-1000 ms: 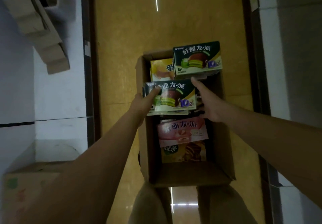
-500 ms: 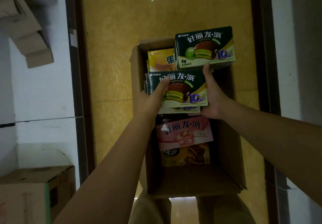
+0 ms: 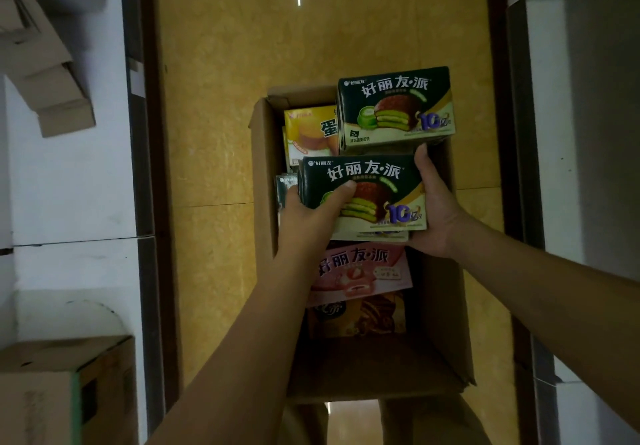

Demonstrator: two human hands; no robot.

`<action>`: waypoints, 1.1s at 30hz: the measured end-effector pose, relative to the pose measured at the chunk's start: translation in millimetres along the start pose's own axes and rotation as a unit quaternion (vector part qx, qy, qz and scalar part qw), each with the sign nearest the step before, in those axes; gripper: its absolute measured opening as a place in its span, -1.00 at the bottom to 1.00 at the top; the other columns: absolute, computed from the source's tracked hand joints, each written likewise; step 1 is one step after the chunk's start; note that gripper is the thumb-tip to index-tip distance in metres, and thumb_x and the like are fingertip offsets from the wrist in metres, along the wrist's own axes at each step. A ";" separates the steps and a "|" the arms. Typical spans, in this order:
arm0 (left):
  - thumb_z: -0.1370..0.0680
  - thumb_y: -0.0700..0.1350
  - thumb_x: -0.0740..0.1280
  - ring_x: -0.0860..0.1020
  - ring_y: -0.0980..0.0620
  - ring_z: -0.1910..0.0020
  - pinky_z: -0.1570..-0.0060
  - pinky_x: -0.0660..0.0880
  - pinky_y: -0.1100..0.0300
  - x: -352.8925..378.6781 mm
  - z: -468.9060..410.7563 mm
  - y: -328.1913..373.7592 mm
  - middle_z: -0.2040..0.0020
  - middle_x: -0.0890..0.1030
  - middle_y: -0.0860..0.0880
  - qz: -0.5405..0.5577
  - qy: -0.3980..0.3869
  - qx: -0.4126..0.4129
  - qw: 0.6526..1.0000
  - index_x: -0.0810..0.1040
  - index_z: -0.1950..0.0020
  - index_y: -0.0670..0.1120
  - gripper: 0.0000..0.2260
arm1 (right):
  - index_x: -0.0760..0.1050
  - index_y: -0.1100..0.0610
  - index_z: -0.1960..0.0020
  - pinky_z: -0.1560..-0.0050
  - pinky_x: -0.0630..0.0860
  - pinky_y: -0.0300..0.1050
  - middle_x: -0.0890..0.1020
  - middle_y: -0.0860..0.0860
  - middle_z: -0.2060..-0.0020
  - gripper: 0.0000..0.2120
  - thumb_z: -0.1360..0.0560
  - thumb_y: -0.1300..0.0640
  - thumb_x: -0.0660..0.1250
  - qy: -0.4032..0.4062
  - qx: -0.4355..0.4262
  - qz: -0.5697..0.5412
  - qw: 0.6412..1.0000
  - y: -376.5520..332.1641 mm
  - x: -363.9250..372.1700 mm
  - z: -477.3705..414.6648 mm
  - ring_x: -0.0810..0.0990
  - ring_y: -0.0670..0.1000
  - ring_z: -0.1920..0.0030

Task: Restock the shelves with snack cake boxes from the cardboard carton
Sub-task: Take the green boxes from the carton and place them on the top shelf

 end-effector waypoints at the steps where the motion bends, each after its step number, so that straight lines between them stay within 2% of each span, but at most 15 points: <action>1: -0.41 0.11 0.59 0.71 0.01 -0.04 -0.07 0.66 0.03 0.9 5.9 4.0 -0.10 0.71 0.03 0.002 -0.017 0.006 1.000 0.55 -0.27 0.08 -0.52 | 0.52 0.05 -0.42 -0.31 0.49 0.29 0.63 0.23 -0.28 -0.20 -0.47 -0.51 0.10 -0.001 0.000 -0.001 1.000 -1.2 -0.8 6.2 0.61 0.28 -0.28; 3: -0.46 0.06 0.56 0.71 0.06 -0.01 -0.04 0.66 0.11 3.1 16.6 13.1 -0.04 0.73 0.05 -0.008 -0.035 0.016 0.999 0.60 -0.22 0.07 -0.63 | 0.51 0.05 -0.43 -0.31 0.50 0.28 0.62 0.23 -0.29 -0.18 -0.45 -0.51 0.10 0.000 -0.001 0.004 1.000 -5.2 -0.5 20.7 0.61 0.27 -0.29; 8: -0.43 0.09 0.57 0.70 0.05 -0.05 -0.14 0.62 0.01 11.4 47.2 46.7 -0.05 0.73 0.07 -0.029 -0.064 0.014 0.997 0.62 -0.20 0.13 -0.63 | 0.51 0.02 -0.42 -0.33 0.47 0.29 0.63 0.22 -0.28 -0.20 -0.43 -0.51 0.14 0.008 -0.010 0.003 1.000 -25.8 8.4 67.4 0.61 0.27 -0.28; 10: -0.45 0.07 0.55 0.69 0.08 -0.04 -0.05 0.61 0.11 17.5 63.9 66.9 -0.03 0.73 0.10 -0.036 -0.067 0.031 0.997 0.63 -0.15 0.14 -0.70 | 0.51 0.03 -0.42 -0.28 0.52 0.26 0.63 0.22 -0.27 -0.20 -0.44 -0.50 0.12 0.007 -0.022 -0.001 1.000 -38.7 14.7 88.8 0.62 0.26 -0.27; 13: -0.47 0.05 0.53 0.70 0.16 0.05 0.18 0.54 0.31 27.5 89.8 97.9 -0.01 0.73 0.10 -0.041 -0.074 0.058 0.995 0.61 -0.16 0.13 -0.71 | 0.52 0.06 -0.42 -0.26 0.54 0.22 0.64 0.24 -0.25 -0.18 -0.42 -0.50 0.12 0.014 -0.045 0.006 0.999 -63.1 24.3 120.8 0.63 0.27 -0.26; 15: -0.48 0.05 0.53 0.69 0.18 0.06 0.23 0.53 0.34 34.0 106.4 117.3 -0.02 0.73 0.11 -0.046 -0.081 0.073 0.993 0.60 -0.19 0.13 -0.70 | 0.54 0.07 -0.39 -0.26 0.53 0.20 0.66 0.24 -0.22 -0.18 -0.42 -0.49 0.11 0.016 -0.059 0.017 0.998 -79.9 29.2 142.0 0.65 0.26 -0.23; 19: -0.48 0.06 0.52 0.69 0.13 0.02 0.11 0.55 0.24 45.7 137.2 149.2 -0.02 0.73 0.09 -0.052 -0.100 0.095 0.989 0.59 -0.17 0.14 -0.71 | 0.57 0.05 -0.36 -0.33 0.48 0.23 0.67 0.23 -0.21 -0.21 -0.45 -0.51 0.11 0.024 -0.080 0.036 0.996 -108.5 31.7 178.4 0.65 0.25 -0.22; 22: -0.50 0.07 0.50 0.70 0.05 -0.01 0.07 0.57 0.11 52.9 161.9 170.0 -0.05 0.73 0.04 -0.060 -0.109 0.114 0.986 0.61 -0.21 0.12 -0.70 | 0.60 0.06 -0.30 -0.29 0.50 0.20 0.69 0.22 -0.17 -0.23 -0.44 -0.51 0.12 0.028 -0.092 0.046 0.994 -128.2 36.2 208.2 0.68 0.23 -0.19; 24: -0.48 0.11 0.51 0.69 0.02 -0.03 0.06 0.56 0.08 58.9 179.6 186.1 -0.04 0.73 0.05 -0.060 -0.103 0.125 0.985 0.61 -0.20 0.14 -0.69 | 0.59 0.07 -0.33 -0.30 0.50 0.21 0.68 0.23 -0.18 -0.21 -0.44 -0.51 0.14 0.027 -0.105 0.042 0.993 -140.0 39.7 228.8 0.67 0.24 -0.20; 26: -0.44 0.13 0.53 0.69 0.02 -0.04 -0.05 0.59 0.02 66.5 198.3 204.3 -0.03 0.74 0.06 -0.060 -0.091 0.137 0.985 0.60 -0.21 0.12 -0.63 | 0.55 0.10 -0.38 -0.33 0.49 0.23 0.66 0.24 -0.22 -0.18 -0.43 -0.51 0.17 0.016 -0.118 0.038 0.992 -153.0 43.9 250.2 0.64 0.26 -0.24; 28: -0.41 0.14 0.55 0.71 0.00 -0.02 -0.14 0.61 -0.06 74.3 217.7 222.9 -0.01 0.75 0.05 -0.060 -0.095 0.151 0.982 0.60 -0.23 0.08 -0.57 | 0.54 0.12 -0.40 -0.25 0.56 0.17 0.65 0.25 -0.24 -0.17 -0.43 -0.50 0.18 -0.001 -0.130 0.027 0.991 -168.8 50.3 273.6 0.65 0.25 -0.24; 30: -0.39 0.15 0.55 0.72 0.01 0.01 -0.10 0.61 -0.02 82.5 237.9 241.7 0.00 0.75 0.04 -0.058 -0.102 0.170 0.978 0.59 -0.24 0.07 -0.54 | 0.56 0.12 -0.38 -0.15 0.62 0.12 0.66 0.24 -0.22 -0.18 -0.43 -0.49 0.16 -0.010 -0.144 0.028 0.989 -185.8 55.7 298.2 0.67 0.24 -0.20; 33: -0.34 0.22 0.59 0.71 0.01 -0.03 -0.12 0.59 -0.01 95.3 266.9 268.8 -0.03 0.74 0.06 -0.062 -0.090 0.196 0.974 0.57 -0.26 0.10 -0.45 | 0.55 0.12 -0.39 -0.16 0.62 0.12 0.66 0.25 -0.22 -0.19 -0.43 -0.46 0.15 -0.030 -0.171 0.029 0.984 -211.0 63.9 334.9 0.67 0.24 -0.19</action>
Point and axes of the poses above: each hand's wrist, its own z-axis away from the middle knuckle, its own x-axis out of the palm, y = z × x, the point moved 1 cm from there along -z, towards the middle knuckle
